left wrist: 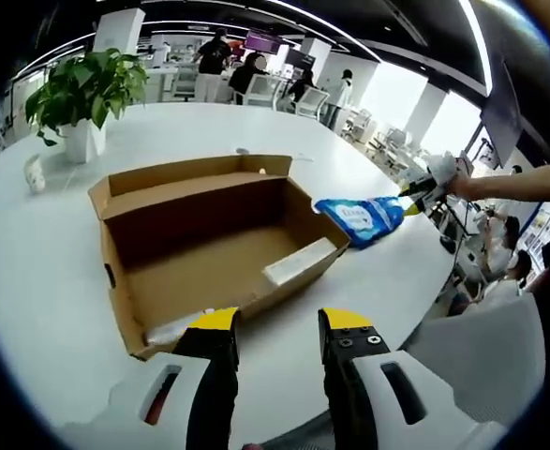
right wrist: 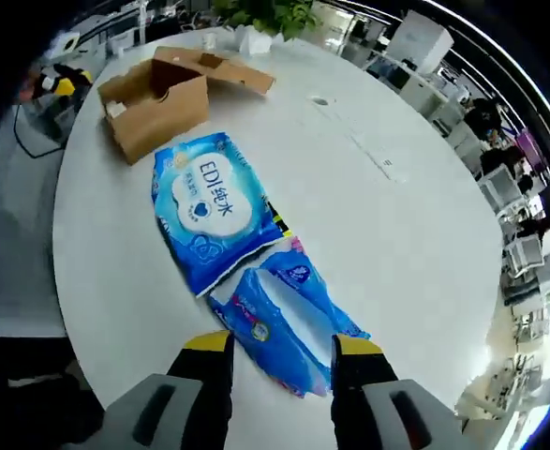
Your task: Operate the shoe box by opening the lid, removing the specified soft item, and placing it in the target area until the item is outside and the box remains undamaged.
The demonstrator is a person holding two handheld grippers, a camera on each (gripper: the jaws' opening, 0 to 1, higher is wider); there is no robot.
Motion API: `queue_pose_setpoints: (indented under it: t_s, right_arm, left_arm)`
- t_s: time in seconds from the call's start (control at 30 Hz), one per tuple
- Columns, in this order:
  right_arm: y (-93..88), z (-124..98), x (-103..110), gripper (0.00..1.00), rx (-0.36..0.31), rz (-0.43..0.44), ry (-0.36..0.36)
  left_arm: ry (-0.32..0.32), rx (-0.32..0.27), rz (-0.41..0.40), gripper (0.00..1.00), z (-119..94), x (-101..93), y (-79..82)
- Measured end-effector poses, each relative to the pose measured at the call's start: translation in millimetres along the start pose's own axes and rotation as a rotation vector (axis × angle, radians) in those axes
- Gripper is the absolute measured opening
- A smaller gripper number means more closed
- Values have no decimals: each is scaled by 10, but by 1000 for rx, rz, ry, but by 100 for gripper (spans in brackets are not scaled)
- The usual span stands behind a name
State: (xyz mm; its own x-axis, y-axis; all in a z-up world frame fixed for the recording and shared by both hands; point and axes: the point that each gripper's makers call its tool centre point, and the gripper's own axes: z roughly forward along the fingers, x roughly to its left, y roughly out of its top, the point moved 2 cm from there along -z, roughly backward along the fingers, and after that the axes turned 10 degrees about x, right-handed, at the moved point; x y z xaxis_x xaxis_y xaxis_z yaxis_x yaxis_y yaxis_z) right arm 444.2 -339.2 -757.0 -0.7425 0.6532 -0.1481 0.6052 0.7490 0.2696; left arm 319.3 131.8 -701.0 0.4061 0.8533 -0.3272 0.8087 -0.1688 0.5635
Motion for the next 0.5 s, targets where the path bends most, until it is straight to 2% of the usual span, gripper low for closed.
queue_pose_setpoints:
  t_s: [0.13,0.23,0.27,0.33,0.5]
  right_arm:
    - [47,-103,66,39,-95,176,19]
    - [100,-158,132,39,-154,260,28]
    - [104,-170,160,39,-155,267,29]
    - [148,-188,253,38,-155,222,2]
    - [357,-185,523,38,-182,204,24]
  left_arm:
    - [-14,-5,10,33,-28,2,15]
    - [-24,-7,12,33,-61,15,-5]
    - [-25,-7,13,33,-71,19,-12]
    - [-28,-9,14,33,-95,44,-30]
    - [-30,-14,8,33,-153,101,-69]
